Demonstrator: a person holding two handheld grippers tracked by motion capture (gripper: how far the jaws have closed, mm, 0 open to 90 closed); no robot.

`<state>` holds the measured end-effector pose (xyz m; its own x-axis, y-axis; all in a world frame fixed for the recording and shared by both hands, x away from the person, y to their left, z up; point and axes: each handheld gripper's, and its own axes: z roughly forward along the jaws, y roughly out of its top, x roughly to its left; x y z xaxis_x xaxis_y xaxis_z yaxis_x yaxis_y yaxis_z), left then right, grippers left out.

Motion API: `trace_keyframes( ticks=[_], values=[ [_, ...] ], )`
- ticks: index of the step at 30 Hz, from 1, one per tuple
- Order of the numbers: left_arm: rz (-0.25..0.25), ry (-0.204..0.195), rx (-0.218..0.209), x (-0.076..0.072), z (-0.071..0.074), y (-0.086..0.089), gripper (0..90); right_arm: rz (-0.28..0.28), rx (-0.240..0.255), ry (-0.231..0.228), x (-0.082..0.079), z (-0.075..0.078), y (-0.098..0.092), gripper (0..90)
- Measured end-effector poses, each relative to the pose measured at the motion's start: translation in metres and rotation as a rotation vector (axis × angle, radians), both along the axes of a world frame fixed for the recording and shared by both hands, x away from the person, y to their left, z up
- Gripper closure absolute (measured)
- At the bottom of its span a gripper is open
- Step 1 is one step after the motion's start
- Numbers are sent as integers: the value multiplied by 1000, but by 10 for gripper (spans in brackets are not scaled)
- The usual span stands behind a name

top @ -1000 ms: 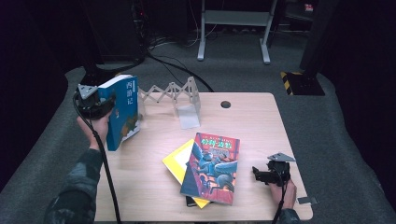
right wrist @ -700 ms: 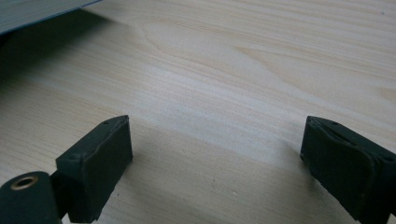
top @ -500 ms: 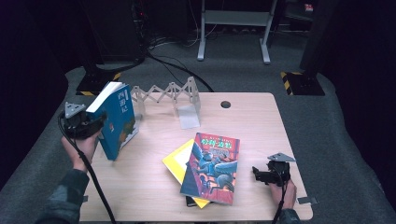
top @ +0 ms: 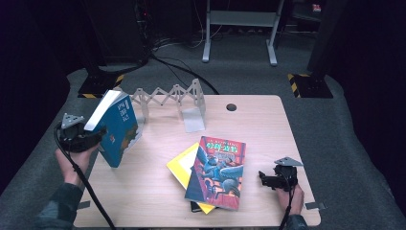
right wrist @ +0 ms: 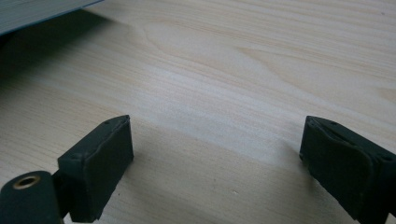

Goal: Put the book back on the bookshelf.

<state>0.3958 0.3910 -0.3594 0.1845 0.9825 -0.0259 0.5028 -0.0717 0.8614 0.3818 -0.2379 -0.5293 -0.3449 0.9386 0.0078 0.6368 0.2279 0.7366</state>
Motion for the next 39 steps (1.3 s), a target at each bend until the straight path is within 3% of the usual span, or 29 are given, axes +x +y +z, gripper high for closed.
trace_keyframes(
  ticks=[5,7,10,14,17,18,19,21,31,39],
  values=[
    [-8,-3,-7,12,13,0,498,0,-1,1,0,0,0,88],
    [-9,-4,13,17,19,-2,471,0,-1,1,0,0,0,88],
    [-26,34,47,32,33,-5,435,0,0,1,0,0,0,88],
    [-40,89,98,46,41,-10,418,0,0,0,0,0,0,88],
    [-50,117,125,52,43,-14,453,1,0,3,0,0,0,88],
    [-68,153,145,55,44,-16,453,1,0,3,0,0,0,88],
    [-74,156,159,57,42,-18,562,0,0,2,0,0,0,88],
    [-66,163,172,57,44,-21,599,0,0,2,0,0,0,89],
    [-5,133,106,61,45,-16,612,3,0,3,0,0,0,89],
    [48,96,77,84,57,-18,612,3,1,2,0,0,0,90]
  ],
)
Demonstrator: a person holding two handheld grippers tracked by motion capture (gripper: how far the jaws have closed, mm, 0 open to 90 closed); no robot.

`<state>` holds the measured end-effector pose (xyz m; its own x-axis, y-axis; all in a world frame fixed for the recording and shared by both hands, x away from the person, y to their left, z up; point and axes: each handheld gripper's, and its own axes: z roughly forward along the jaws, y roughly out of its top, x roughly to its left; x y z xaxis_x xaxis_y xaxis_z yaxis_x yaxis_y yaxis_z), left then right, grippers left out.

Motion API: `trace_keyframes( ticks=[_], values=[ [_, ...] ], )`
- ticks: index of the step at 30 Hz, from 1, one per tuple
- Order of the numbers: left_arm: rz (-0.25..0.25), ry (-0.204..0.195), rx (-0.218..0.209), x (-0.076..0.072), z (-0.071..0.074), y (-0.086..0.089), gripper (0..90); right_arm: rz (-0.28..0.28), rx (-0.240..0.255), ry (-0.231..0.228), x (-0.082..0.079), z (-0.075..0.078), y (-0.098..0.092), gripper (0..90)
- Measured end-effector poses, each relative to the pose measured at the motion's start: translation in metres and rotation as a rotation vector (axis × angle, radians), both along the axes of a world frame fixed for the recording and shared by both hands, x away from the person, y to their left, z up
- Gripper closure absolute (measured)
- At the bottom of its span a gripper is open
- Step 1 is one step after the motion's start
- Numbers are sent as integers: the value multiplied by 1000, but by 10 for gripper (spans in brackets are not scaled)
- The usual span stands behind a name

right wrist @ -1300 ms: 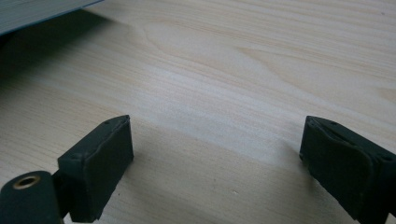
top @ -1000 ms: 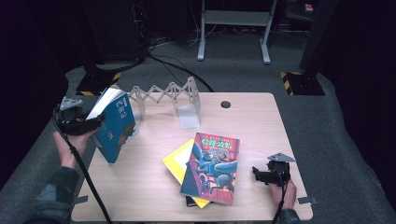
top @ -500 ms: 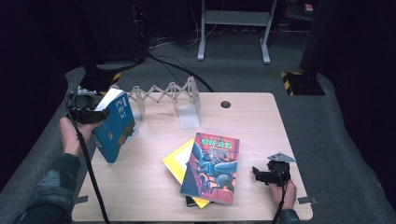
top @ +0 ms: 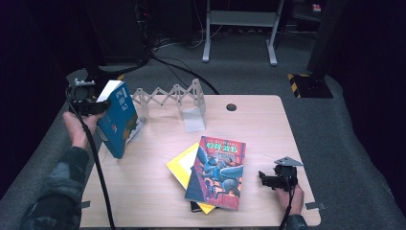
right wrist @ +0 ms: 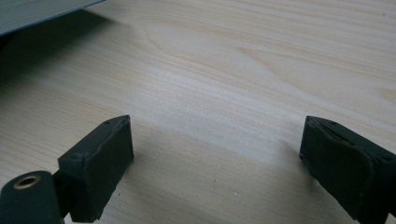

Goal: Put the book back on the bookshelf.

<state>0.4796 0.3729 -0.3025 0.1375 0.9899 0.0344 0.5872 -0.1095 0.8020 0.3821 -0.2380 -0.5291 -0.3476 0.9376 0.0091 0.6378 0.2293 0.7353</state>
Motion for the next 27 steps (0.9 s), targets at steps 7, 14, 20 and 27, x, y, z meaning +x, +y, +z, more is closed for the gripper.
trace_keyframes(
  ticks=[7,14,20,27],
  values=[
    [39,-5,13,21,0,-6,611,-2,1,-1,0,0,0,92],
    [103,-13,-29,41,-12,-4,611,2,1,-6,0,0,0,92],
    [139,-15,-71,53,-18,-1,611,6,0,-5,0,0,-1,93],
    [156,-14,-52,58,-18,1,608,4,0,-6,1,0,0,95]
  ],
)
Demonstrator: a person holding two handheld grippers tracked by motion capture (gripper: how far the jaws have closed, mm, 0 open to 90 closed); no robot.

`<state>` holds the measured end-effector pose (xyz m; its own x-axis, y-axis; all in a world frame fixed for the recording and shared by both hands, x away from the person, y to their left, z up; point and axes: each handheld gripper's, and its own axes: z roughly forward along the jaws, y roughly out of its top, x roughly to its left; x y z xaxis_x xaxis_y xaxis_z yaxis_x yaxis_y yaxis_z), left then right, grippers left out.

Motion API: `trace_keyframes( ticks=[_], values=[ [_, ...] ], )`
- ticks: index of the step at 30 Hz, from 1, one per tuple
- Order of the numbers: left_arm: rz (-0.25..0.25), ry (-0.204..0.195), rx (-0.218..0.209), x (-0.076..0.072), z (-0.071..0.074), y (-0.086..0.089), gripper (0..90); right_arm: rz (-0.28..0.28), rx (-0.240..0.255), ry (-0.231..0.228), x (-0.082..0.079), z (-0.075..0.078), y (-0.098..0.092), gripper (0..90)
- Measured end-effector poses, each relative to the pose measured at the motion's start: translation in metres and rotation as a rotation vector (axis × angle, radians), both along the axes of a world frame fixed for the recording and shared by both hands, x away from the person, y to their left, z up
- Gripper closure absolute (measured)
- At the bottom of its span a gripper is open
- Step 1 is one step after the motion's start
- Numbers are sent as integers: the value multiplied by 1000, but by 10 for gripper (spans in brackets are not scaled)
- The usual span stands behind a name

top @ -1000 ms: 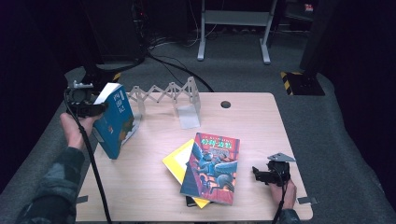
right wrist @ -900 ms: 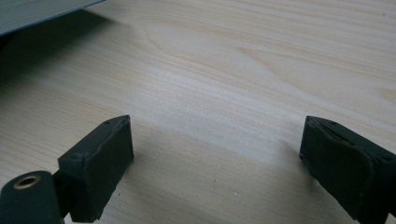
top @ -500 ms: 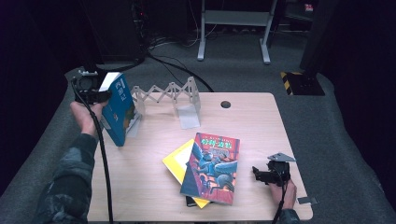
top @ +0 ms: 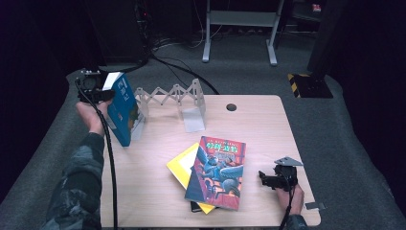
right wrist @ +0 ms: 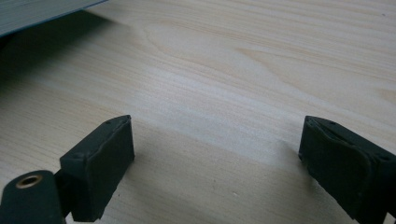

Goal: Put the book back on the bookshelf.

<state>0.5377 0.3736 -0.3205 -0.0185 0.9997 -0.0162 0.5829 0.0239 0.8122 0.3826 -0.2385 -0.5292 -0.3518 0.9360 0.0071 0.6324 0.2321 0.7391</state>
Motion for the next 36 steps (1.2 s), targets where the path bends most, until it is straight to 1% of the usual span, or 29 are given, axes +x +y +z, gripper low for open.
trace_keyframes(
  ticks=[2,3,5,6,8,10,11,12,13,15,16,18,19,20,22,23,26,27,29,30,31,32,34,36],
  values=[
    [4,6,3,0,0,0,606,-2,2,0,0,0,0,96],
    [-3,16,23,1,1,0,600,-4,1,1,0,0,0,97],
    [11,26,14,1,1,1,585,-3,0,3,0,0,0,98],
    [10,31,26,1,2,2,575,-4,0,3,-1,0,0,97],
    [18,42,28,0,2,3,514,-4,0,2,-1,0,0,98],
    [10,56,22,-2,2,7,453,-4,1,2,-1,0,0,97],
    [12,55,9,-3,2,8,427,-5,1,1,0,0,0,97],
    [15,43,3,-5,2,9,407,-5,2,0,-1,0,0,98],
    [15,43,3,-5,2,9,383,-5,2,0,-1,0,0,99],
    [3,27,-12,-11,4,12,339,-1,0,-5,0,0,0,99],
    [-5,23,-34,-13,5,13,310,-1,-1,-1,0,0,0,99],
    [-26,20,-44,-18,7,15,271,-1,-2,2,-1,0,0,99],
    [-27,27,-57,-21,8,15,246,-1,-2,2,-1,0,0,100],
    [-42,28,-51,-24,9,17,226,-1,-2,1,-1,0,0,99],
    [-55,18,-45,-29,10,18,221,-1,-2,2,-1,0,0,99],
    [-61,20,-53,-32,10,18,211,-2,-2,0,-1,0,0,99],
    [-87,9,-55,-40,11,20,194,-2,-2,1,-1,0,0,99],
    [-92,14,-60,-43,12,21,186,-2,-2,0,-1,0,0,99],
    [-116,6,-85,-49,13,21,158,-2,-2,1,-1,0,0,99],
    [-127,10,-84,-53,14,21,153,-2,-2,0,-1,0,0,99],
    [-135,2,-75,-57,15,19,144,-3,-1,0,-1,0,0,99],
    [-155,0,-74,-64,16,18,137,-3,-2,2,-1,0,0,100],
    [-177,-23,-87,-72,17,16,126,-4,-1,1,-1,0,0,100],
    [-204,-28,-82,-82,19,12,115,-5,-1,1,-1,0,0,99]
  ],
)
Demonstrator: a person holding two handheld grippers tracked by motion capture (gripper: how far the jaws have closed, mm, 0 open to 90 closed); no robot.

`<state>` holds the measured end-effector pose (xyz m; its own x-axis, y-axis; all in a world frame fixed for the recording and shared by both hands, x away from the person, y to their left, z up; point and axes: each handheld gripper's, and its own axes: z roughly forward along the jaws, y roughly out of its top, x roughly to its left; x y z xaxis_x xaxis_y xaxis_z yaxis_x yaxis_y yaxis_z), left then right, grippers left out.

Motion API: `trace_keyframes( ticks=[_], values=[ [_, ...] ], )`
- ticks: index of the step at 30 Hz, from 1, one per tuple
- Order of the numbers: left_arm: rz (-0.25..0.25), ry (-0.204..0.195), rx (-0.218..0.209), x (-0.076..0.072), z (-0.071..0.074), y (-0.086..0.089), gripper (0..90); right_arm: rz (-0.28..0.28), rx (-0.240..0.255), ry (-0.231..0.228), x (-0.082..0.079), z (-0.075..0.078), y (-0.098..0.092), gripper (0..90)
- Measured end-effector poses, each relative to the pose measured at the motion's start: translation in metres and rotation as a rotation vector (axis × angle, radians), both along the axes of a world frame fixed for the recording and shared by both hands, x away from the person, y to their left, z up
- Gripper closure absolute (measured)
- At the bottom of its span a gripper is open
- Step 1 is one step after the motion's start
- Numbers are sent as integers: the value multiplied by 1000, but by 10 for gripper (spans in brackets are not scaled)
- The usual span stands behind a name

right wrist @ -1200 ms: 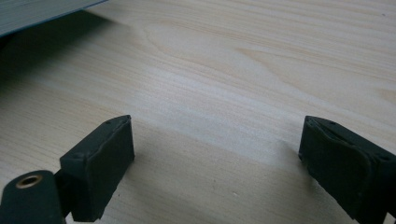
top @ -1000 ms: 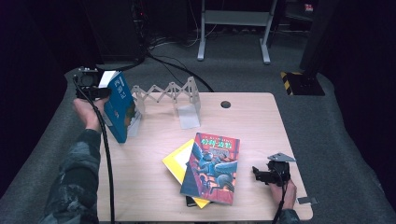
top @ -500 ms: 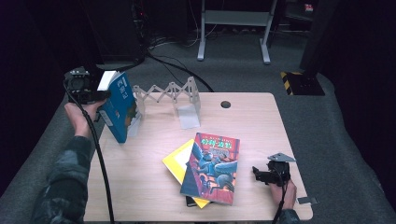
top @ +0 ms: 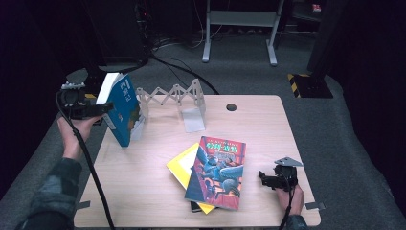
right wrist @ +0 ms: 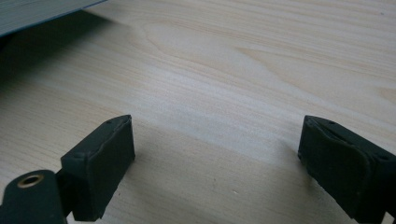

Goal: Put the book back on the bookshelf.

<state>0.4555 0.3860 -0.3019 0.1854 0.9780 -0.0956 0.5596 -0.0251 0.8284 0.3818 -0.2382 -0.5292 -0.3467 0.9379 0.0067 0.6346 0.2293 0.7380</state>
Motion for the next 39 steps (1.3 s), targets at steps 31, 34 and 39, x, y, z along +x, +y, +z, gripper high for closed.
trace_keyframes(
  ticks=[31,34,39],
  values=[
    [-365,148,-36,-35,-128,-118,141,129,272,46,-18,65,43,158],
    [-410,181,-56,-29,-141,-137,171,173,259,70,-21,74,66,168],
    [-499,236,-68,-21,-155,-164,264,210,204,118,-20,72,90,275]
  ],
)
